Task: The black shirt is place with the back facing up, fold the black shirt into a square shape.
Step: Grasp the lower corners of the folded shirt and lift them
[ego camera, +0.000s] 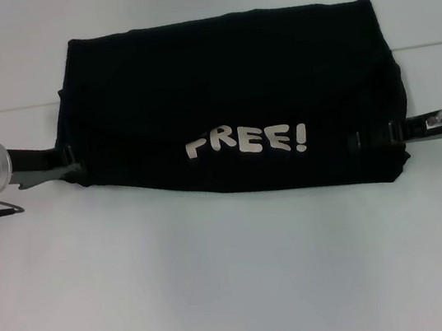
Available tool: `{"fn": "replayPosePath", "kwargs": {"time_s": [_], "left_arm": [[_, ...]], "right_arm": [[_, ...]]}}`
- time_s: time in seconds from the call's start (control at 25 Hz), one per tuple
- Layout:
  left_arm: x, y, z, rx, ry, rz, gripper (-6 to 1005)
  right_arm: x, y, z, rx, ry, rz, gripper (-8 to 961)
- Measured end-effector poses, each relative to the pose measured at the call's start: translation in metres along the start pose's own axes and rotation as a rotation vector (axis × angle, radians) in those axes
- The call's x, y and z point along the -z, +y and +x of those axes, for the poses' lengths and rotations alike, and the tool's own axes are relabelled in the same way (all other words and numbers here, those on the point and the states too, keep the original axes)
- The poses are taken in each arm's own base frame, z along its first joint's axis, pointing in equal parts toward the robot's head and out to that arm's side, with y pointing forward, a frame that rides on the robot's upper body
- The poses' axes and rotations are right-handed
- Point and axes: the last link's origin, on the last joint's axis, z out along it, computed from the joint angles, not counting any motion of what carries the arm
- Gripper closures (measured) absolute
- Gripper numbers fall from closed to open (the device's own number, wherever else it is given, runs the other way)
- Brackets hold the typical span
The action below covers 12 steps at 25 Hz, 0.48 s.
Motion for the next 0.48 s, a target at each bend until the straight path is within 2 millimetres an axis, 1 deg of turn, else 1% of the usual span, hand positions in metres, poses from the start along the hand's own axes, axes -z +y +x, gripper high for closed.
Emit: {"fn": "replayPosePath", "kwargs": {"time_s": [0.16, 0.28, 0.48], "left_arm": [[0.0, 0.0, 0.0, 0.003, 0.001, -0.003, 962], [0.0, -0.001, -0.001, 0.009, 0.003, -0.005, 961], [0.0, 0.0, -0.001, 0.01, 0.003, -0.007, 961]], "right_arm": [[0.003, 0.0, -0.001, -0.019, 0.019, -0.01, 42], [0.009, -0.007, -0.001, -0.071, 0.026, 0.003, 47], [0.016, -0.017, 0.0, -0.103, 0.028, 0.025, 179]]}}
